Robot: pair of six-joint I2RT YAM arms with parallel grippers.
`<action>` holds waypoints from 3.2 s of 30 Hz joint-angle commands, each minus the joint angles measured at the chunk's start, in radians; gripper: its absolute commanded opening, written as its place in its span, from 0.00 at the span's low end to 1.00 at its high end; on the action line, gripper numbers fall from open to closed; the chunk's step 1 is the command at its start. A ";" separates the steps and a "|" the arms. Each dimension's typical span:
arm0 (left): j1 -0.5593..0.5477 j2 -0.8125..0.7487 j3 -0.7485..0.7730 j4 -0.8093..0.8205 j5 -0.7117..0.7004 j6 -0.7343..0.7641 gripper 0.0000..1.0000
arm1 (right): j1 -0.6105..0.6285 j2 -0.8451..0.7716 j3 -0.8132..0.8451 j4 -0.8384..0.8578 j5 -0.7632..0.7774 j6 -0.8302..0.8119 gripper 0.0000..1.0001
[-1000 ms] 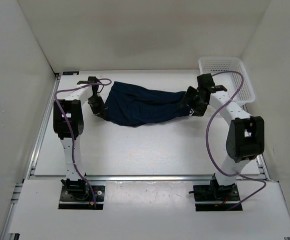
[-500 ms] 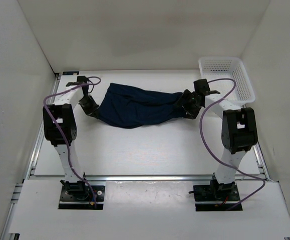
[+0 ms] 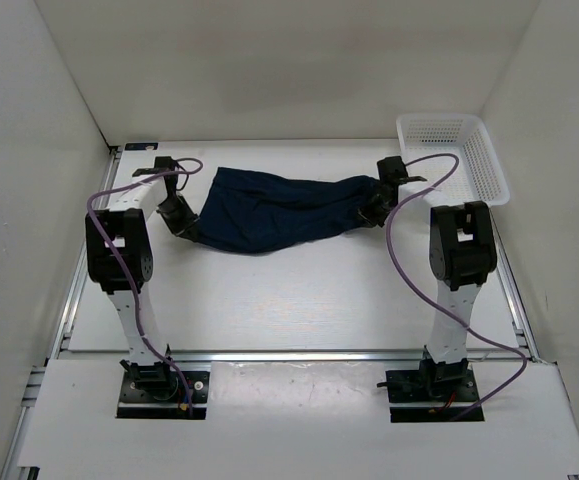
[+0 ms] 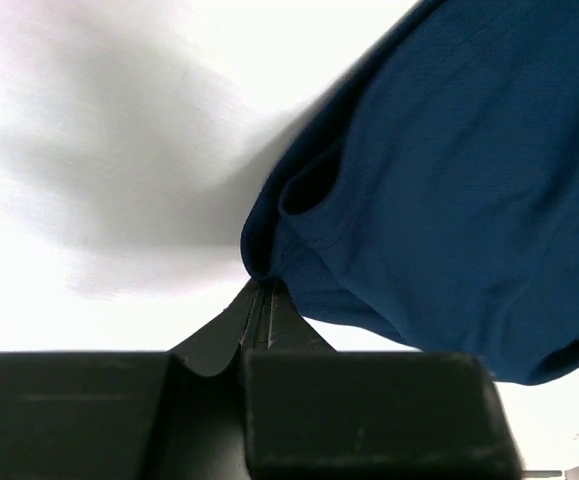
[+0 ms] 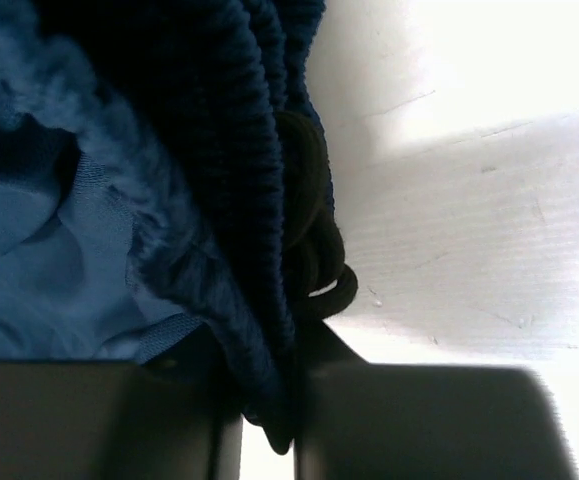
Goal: Fold and stack the shorts
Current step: Fold the shorts
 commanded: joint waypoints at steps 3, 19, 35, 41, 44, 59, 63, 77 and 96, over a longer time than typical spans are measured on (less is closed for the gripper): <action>0.011 -0.137 -0.078 0.012 -0.076 0.010 0.10 | 0.005 -0.102 -0.069 -0.112 0.070 -0.050 0.00; -0.132 -0.575 -0.523 0.012 -0.084 -0.178 0.21 | 0.118 -0.648 -0.628 -0.288 0.276 -0.067 0.47; -0.248 -0.309 -0.051 -0.045 -0.141 0.060 0.10 | 0.138 -0.750 -0.354 -0.438 0.425 -0.110 0.44; -0.293 0.005 0.173 -0.060 -0.009 0.119 0.62 | 0.129 -0.613 -0.240 -0.428 0.436 -0.150 0.15; -0.302 0.094 0.247 -0.069 -0.032 0.119 0.70 | 0.118 -0.575 -0.214 -0.428 0.423 -0.175 0.21; -0.302 0.175 0.333 -0.098 -0.102 0.089 0.10 | -0.003 -0.411 -0.225 -0.322 0.221 -0.221 0.57; -0.302 0.164 0.351 -0.098 -0.121 0.089 0.10 | -0.003 -0.369 -0.234 -0.304 0.212 -0.212 0.56; -0.278 0.153 0.334 -0.114 -0.112 0.089 0.61 | -0.003 -0.408 -0.281 -0.303 0.253 -0.222 0.67; -0.253 0.130 0.353 -0.095 -0.122 0.089 0.10 | -0.003 -0.408 -0.291 -0.294 0.253 -0.241 0.68</action>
